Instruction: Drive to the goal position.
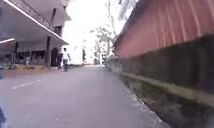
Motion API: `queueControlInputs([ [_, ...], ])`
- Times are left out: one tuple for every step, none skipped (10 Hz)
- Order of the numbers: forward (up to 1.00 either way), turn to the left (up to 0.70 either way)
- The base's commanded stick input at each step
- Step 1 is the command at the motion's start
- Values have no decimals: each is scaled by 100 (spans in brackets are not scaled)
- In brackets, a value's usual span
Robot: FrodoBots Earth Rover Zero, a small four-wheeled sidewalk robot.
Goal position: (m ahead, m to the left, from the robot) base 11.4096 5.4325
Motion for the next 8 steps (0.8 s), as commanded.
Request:
queueControlInputs([
  [100,0],
  [100,0],
  [100,0],
  [100,0],
  [100,0],
  [100,0],
  [100,0],
  [100,0],
])
